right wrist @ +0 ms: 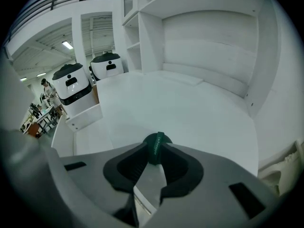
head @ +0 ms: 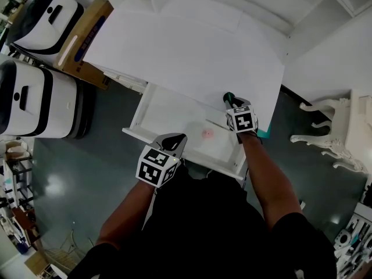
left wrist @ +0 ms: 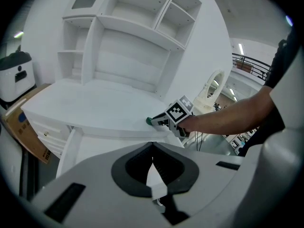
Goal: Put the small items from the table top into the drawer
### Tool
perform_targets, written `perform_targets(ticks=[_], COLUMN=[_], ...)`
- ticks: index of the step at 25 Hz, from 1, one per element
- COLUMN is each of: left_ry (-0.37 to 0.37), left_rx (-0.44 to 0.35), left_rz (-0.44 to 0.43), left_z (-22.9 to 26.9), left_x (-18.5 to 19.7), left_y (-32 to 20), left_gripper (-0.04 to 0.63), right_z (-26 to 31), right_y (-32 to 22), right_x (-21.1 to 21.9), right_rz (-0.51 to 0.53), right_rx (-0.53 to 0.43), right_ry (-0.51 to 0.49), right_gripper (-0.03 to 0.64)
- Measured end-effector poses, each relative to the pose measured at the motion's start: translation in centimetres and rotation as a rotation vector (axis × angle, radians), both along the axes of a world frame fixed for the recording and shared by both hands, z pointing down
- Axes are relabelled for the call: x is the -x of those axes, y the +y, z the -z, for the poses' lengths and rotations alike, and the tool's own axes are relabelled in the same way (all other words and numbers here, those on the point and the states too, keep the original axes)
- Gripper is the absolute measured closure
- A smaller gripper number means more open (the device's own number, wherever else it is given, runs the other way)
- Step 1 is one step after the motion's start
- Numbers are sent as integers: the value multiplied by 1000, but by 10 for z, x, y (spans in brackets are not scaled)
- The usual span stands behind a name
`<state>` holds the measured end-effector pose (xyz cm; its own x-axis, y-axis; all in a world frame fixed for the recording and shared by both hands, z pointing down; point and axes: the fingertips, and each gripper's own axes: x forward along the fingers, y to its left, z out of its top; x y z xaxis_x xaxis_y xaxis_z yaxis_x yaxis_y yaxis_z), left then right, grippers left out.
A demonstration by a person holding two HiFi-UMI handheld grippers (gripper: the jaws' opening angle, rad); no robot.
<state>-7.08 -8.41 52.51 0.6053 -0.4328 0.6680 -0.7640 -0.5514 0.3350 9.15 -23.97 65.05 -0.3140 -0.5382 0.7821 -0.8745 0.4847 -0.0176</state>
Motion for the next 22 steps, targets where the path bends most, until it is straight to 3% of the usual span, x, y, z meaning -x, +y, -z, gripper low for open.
perform_targets(ticks=[10,22], left_ry=[1,6], left_rx=[6,10], left_rz=[18,-4], left_z=[-3,-3], left_x=[6,1], left_y=[-2,2], left_gripper=[592,591], right_z=[-6,-2], right_y=[-2,3], right_x=[-4,-2], right_rz=[-48,-16], right_rx=[31,8], right_ry=[-54,-21], right_gripper=[545,591])
